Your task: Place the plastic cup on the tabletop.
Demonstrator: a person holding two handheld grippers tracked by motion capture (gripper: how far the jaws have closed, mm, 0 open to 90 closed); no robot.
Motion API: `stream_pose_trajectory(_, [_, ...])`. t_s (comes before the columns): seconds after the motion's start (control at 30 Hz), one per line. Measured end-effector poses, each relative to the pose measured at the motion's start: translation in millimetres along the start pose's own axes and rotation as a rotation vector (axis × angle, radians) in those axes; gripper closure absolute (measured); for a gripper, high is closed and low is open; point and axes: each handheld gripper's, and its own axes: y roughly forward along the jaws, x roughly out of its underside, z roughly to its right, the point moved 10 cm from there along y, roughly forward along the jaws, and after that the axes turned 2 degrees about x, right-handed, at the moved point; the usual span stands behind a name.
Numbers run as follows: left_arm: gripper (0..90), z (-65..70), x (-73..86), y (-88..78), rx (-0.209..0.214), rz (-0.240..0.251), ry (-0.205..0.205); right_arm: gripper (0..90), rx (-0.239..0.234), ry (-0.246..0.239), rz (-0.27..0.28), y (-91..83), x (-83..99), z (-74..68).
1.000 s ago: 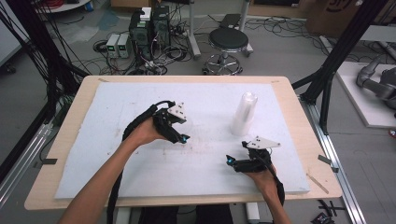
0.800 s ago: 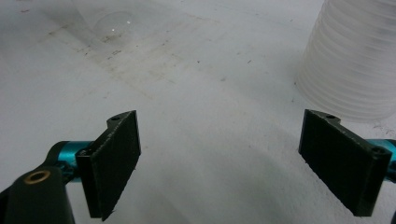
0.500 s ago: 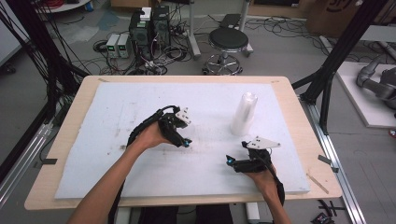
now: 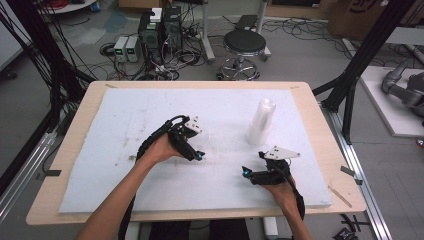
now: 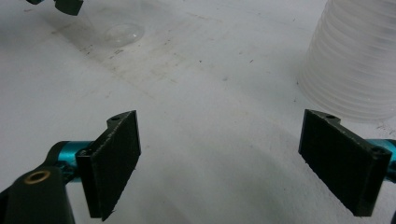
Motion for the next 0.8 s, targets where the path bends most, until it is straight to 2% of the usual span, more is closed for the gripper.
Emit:
stream_pose_trajectory(0.1, [12.7,0.7,1.6,0.3,0.009,0.000,-0.001,12.7,-0.003,-0.003,-0.001,0.2,0.1,0.3])
stream_pose_trajectory(0.23, [12.7,-0.4,6.3,-1.1,0.001,0.002,-0.010,12.7,-0.003,0.000,-0.003,0.1,0.1,0.1])
stream_pose_trajectory(0.4, [12.5,0.1,14.8,-8.8,-0.003,0.036,-0.037,12.7,-0.007,-0.001,-0.001,0.1,0.1,-0.2])
stream_pose_trajectory(0.47, [12.4,1.2,19.7,-12.2,0.009,0.029,-0.057,12.7,-0.006,0.000,0.002,0.2,-0.2,0.2])
stream_pose_trajectory(0.5, [12.3,1.0,20.8,-15.6,0.006,0.039,-0.060,12.7,-0.009,0.000,-0.001,-0.1,0.2,-0.3])
stream_pose_trajectory(0.57, [12.1,2.4,22.8,-25.0,-0.009,0.092,-0.068,12.7,-0.003,0.001,0.009,-0.8,-0.6,0.2])
stream_pose_trajectory(0.6, [12.1,2.7,25.1,-27.6,-0.013,0.097,-0.074,12.7,-0.003,0.007,0.007,-1.1,-0.2,0.2])
stream_pose_trajectory(0.7, [12.1,4.9,36.1,-38.0,-0.033,0.125,-0.090,12.7,-0.005,0.009,0.010,-1.1,-0.5,0.3])
stream_pose_trajectory(0.77, [12.1,7.7,44.0,-46.7,-0.048,0.161,-0.101,12.7,-0.003,-0.001,0.016,-1.2,-1.1,0.0])
stream_pose_trajectory(0.8, [12.1,9.8,48.1,-51.2,-0.057,0.186,-0.120,12.7,-0.002,-0.002,0.016,-1.6,-0.8,-0.4])
